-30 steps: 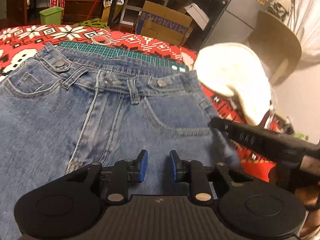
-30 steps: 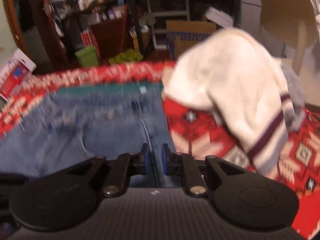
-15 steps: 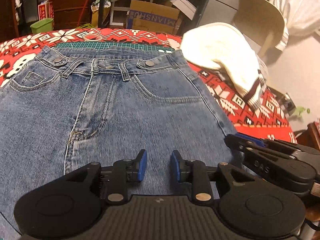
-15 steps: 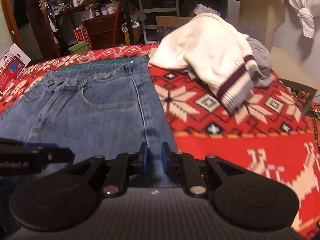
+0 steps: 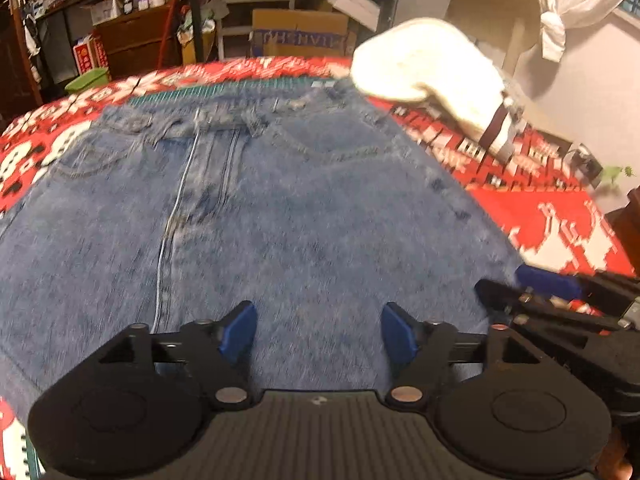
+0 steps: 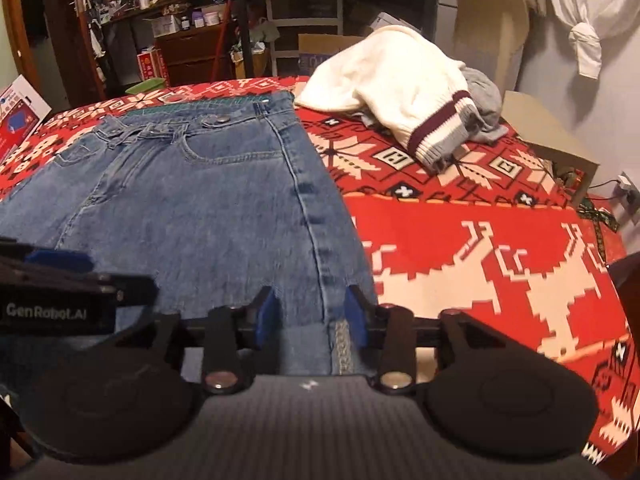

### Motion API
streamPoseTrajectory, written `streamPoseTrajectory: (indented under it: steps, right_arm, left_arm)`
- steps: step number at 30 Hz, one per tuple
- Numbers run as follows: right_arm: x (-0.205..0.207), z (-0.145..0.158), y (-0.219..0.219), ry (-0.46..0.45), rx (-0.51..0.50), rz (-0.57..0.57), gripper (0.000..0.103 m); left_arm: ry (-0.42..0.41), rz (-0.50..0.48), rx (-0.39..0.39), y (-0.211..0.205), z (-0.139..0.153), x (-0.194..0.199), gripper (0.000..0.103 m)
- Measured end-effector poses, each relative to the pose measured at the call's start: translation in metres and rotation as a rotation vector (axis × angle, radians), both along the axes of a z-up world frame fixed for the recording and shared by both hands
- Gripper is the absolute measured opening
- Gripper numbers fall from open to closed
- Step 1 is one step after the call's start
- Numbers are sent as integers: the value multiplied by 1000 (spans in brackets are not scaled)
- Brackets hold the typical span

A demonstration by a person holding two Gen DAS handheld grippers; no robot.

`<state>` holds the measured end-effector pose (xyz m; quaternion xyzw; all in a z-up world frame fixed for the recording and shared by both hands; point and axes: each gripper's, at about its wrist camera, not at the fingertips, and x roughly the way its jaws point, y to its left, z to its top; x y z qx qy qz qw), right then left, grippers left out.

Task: Fold clothes
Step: 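Open the right gripper and move both grippers to the cuffed hem, then move both open grippers over the denim shorts to the cuffed leg hems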

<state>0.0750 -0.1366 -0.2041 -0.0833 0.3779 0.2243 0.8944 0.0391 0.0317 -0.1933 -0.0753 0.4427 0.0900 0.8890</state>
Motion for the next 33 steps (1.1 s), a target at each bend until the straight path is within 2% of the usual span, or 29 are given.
streamPoseTrajectory:
  steps: [2, 4, 9, 10, 11, 13, 15, 21, 26, 30, 32, 33]
  right_arm:
    - [-4, -2, 1, -14, -7, 6, 50]
    - [-6, -4, 3, -16, -3, 16, 62]
    - [-10, -6, 1, -42, 12, 18, 63]
    - [-10, -7, 0, -44, 15, 17, 63]
    - [-10, -7, 0, -46, 19, 15, 63]
    - [-10, -7, 2, -40, 21, 22, 70]
    - [-10, -7, 5, -44, 12, 17, 72]
    - [-16, -12, 2, -77, 81, -37, 77]
    - [-9, -9, 4, -39, 69, -5, 83]
    - [-10, -6, 5, -51, 51, -25, 88]
    - [-12, -3, 6, -66, 30, -40, 95]
    - [-13, -1, 6, -73, 19, -48, 102]
  left_arm:
    - [1, -4, 29, -3, -3, -4, 79]
    - [-7, 12, 24, -2, -4, -5, 84]
    - [-2, 12, 34, -1, -6, -5, 88]
    - [3, 14, 40, -1, -7, -5, 93]
    - [9, 27, 38, 1, -8, -5, 103]
    - [20, 78, 8, 11, -9, -5, 103]
    - [16, 69, 16, 13, -10, -6, 103]
    - [-28, 52, 12, 17, -11, -14, 103]
    - [-48, 39, -14, 21, -11, -16, 103]
    - [-59, 34, -24, 23, -10, -18, 103]
    - [-72, 40, -35, 25, -7, -21, 99]
    - [-83, 47, -43, 27, -4, -23, 98]
